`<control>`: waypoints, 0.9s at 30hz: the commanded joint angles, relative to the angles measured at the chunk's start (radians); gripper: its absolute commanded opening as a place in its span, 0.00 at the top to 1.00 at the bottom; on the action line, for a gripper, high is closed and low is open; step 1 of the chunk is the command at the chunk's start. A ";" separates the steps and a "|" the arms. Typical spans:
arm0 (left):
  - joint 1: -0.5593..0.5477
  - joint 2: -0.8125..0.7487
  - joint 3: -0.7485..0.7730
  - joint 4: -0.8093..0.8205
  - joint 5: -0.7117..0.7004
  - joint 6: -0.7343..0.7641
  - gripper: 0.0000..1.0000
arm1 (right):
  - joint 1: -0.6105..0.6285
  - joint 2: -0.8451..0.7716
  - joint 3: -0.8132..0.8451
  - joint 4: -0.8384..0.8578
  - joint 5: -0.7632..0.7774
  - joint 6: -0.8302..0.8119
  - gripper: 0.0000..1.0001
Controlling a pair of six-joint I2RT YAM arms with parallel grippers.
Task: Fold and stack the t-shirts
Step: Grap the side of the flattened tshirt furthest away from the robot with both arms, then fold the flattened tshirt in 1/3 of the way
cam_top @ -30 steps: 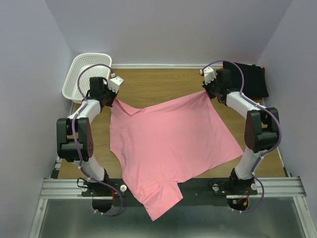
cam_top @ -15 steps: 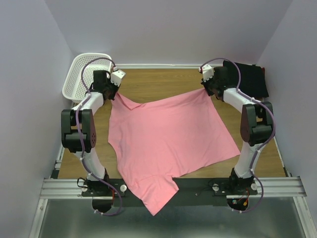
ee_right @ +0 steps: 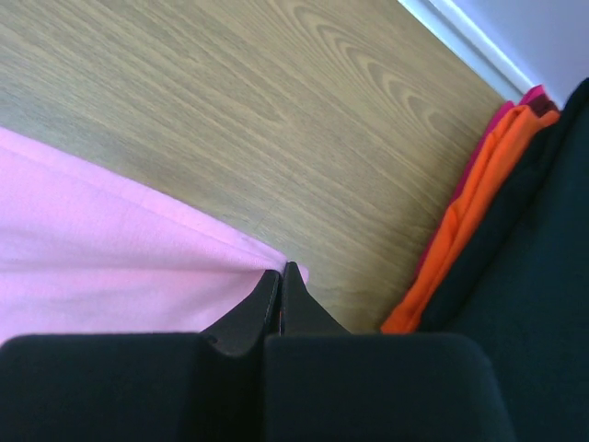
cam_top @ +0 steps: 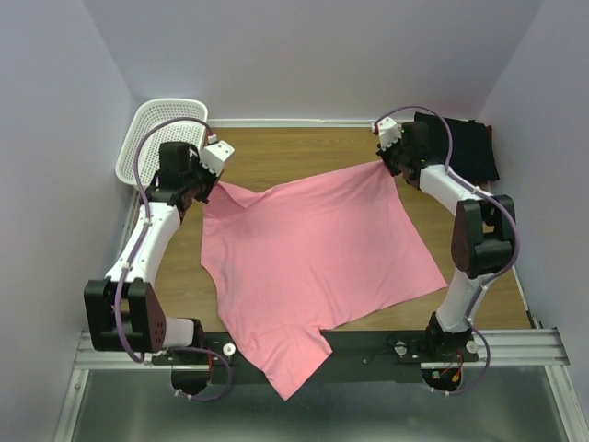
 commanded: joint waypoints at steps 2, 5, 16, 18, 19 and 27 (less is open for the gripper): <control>-0.086 -0.141 -0.081 -0.183 0.036 0.030 1.00 | -0.015 -0.097 -0.049 0.017 -0.018 -0.067 0.99; -0.159 -0.212 -0.116 -0.253 0.020 0.035 1.00 | -0.020 -0.131 -0.087 0.014 -0.032 -0.087 0.99; -0.281 -0.334 -0.088 -0.497 0.122 0.124 1.00 | -0.044 -0.254 -0.213 -0.011 -0.066 -0.182 0.99; -0.310 -0.335 -0.084 -0.545 0.129 0.133 1.00 | -0.052 -0.254 -0.222 -0.009 -0.067 -0.193 0.99; -0.318 -0.338 -0.079 -0.557 0.131 0.133 1.00 | -0.056 -0.255 -0.225 -0.011 -0.070 -0.200 0.99; -0.370 -0.335 -0.059 -0.617 0.166 0.158 1.00 | -0.069 -0.263 -0.250 -0.011 -0.077 -0.245 0.99</control>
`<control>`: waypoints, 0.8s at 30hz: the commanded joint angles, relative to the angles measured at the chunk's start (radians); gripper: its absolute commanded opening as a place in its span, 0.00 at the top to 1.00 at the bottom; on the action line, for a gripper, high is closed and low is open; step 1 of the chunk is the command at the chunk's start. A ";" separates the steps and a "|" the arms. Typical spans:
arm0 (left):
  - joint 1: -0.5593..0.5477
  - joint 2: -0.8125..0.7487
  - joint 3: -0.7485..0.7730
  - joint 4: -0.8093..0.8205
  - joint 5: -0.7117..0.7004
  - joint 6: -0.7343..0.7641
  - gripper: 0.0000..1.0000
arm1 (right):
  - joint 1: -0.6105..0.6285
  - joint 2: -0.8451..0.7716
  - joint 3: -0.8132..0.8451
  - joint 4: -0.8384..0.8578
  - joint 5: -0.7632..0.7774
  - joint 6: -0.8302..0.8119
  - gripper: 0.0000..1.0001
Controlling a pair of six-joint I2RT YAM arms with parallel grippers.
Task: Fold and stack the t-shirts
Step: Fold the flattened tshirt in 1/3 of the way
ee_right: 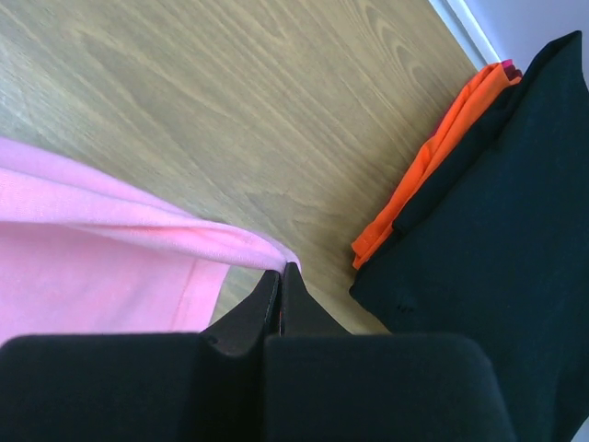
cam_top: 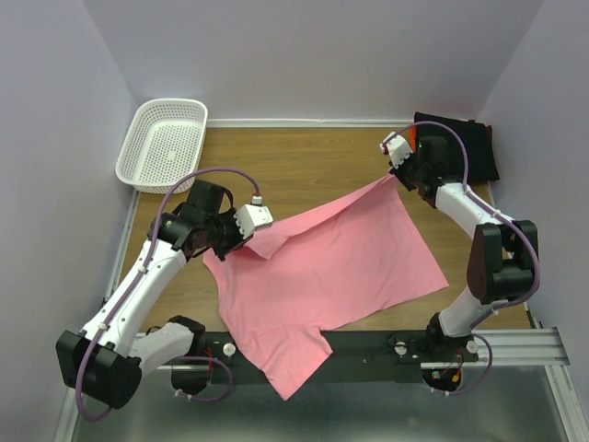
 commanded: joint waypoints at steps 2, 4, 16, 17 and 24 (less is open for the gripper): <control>-0.021 -0.014 0.040 -0.079 0.057 0.031 1.00 | -0.014 -0.034 -0.028 -0.007 -0.022 -0.045 0.99; -0.028 -0.014 0.040 -0.086 0.062 0.039 1.00 | -0.017 -0.049 -0.042 -0.009 -0.030 -0.056 0.99; -0.056 0.000 0.037 -0.106 0.082 0.059 1.00 | -0.027 -0.054 -0.108 -0.010 -0.038 -0.111 0.99; -0.059 0.001 0.037 -0.104 0.080 0.057 1.00 | -0.028 -0.054 -0.108 -0.012 -0.036 -0.114 0.99; -0.068 -0.003 0.061 -0.127 0.073 0.069 0.63 | -0.030 -0.070 -0.130 -0.044 -0.019 -0.168 0.48</control>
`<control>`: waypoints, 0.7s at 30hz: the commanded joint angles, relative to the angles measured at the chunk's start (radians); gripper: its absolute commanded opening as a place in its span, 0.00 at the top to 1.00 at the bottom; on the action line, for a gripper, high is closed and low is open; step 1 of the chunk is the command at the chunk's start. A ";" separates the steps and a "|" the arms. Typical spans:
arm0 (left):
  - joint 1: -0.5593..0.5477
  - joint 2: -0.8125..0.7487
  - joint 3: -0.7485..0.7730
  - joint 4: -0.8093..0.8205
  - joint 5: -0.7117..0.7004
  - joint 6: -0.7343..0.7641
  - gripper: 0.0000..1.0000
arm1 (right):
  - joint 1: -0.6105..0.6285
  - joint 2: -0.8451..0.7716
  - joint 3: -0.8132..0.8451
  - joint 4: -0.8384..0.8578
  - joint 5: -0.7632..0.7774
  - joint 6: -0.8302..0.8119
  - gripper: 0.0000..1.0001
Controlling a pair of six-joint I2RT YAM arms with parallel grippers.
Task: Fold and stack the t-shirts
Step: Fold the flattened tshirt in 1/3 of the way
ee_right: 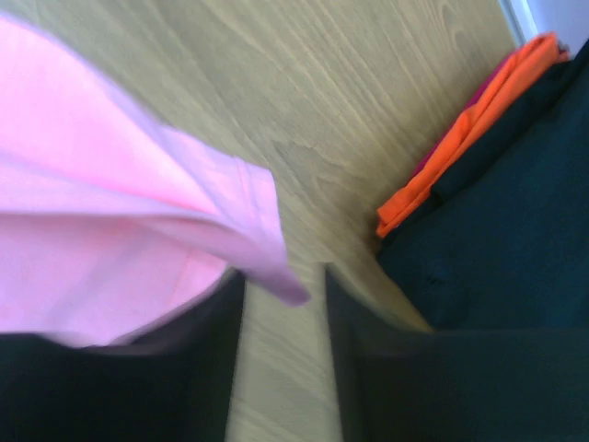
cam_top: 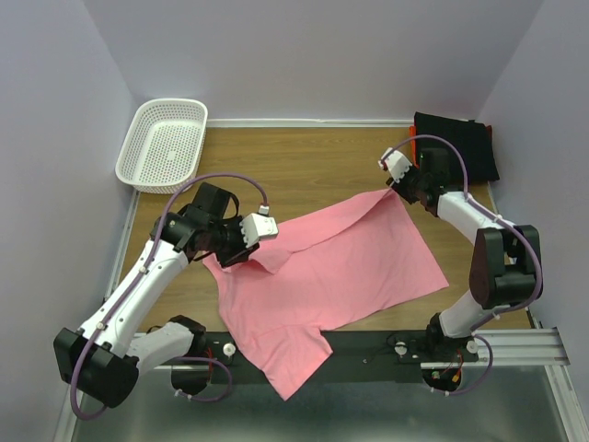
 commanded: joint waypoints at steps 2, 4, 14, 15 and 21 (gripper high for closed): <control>-0.006 -0.016 0.052 -0.044 0.006 0.011 0.59 | -0.018 -0.062 -0.042 -0.044 -0.013 -0.054 0.36; -0.006 -0.024 0.058 -0.045 -0.020 0.009 0.58 | -0.020 -0.093 -0.039 -0.063 -0.024 -0.056 0.32; 0.195 0.075 0.048 0.128 -0.067 -0.021 0.60 | -0.004 0.034 0.226 -0.329 -0.136 0.085 0.47; 0.211 0.097 0.043 0.151 -0.090 -0.034 0.61 | 0.020 0.077 0.242 -0.335 -0.114 0.108 0.53; 0.244 0.312 0.006 0.252 -0.238 -0.052 0.74 | 0.097 0.201 0.279 -0.340 -0.045 0.167 0.61</control>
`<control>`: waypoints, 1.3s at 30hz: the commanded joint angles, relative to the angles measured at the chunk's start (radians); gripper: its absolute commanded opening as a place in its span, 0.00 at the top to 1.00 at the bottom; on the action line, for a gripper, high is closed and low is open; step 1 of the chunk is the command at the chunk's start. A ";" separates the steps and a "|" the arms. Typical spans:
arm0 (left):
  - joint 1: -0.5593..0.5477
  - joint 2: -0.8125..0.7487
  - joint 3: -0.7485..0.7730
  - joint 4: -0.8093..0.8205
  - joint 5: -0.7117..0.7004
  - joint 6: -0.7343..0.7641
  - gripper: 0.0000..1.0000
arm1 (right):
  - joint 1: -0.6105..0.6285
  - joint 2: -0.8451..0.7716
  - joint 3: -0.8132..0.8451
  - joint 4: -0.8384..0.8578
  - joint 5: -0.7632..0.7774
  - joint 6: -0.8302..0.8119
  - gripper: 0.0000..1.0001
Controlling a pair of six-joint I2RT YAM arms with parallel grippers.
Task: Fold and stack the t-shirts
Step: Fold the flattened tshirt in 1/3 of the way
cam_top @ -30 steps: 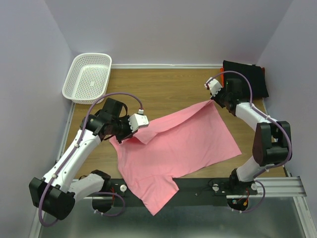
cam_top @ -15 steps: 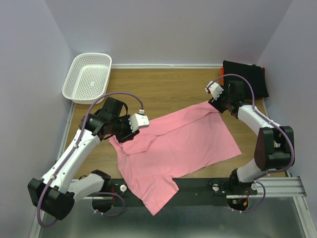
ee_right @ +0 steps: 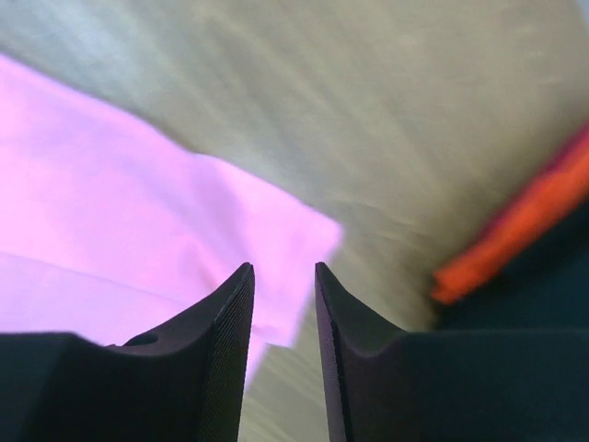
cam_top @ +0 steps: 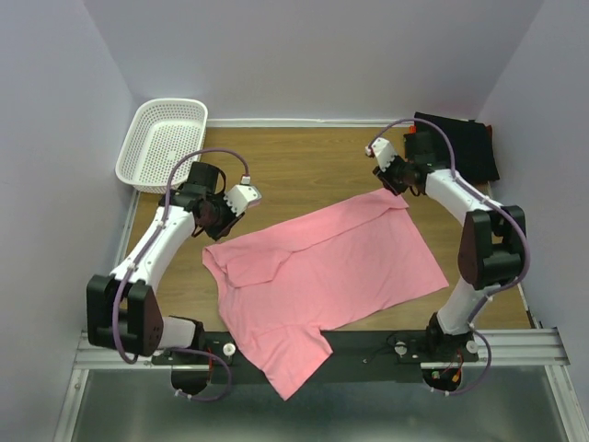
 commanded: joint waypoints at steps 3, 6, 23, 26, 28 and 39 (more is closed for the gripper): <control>0.014 0.173 -0.035 0.126 -0.125 -0.024 0.77 | 0.042 0.153 0.031 -0.086 0.062 0.086 0.62; 0.019 0.274 -0.017 0.172 -0.143 -0.042 0.78 | 0.040 0.178 0.026 -0.084 0.087 0.083 0.62; 0.080 0.831 0.498 0.200 -0.215 -0.063 0.89 | 0.040 0.300 0.057 -0.086 0.190 0.185 0.62; 0.087 0.833 0.616 0.136 -0.144 -0.065 0.87 | 0.042 0.294 0.077 -0.087 0.197 0.201 0.62; 0.087 0.758 0.614 0.057 -0.079 -0.039 0.85 | 0.042 0.273 0.075 -0.087 0.203 0.199 0.62; 0.088 0.298 0.082 -0.066 -0.060 0.056 0.54 | 0.042 0.187 0.080 -0.130 0.130 0.205 0.58</control>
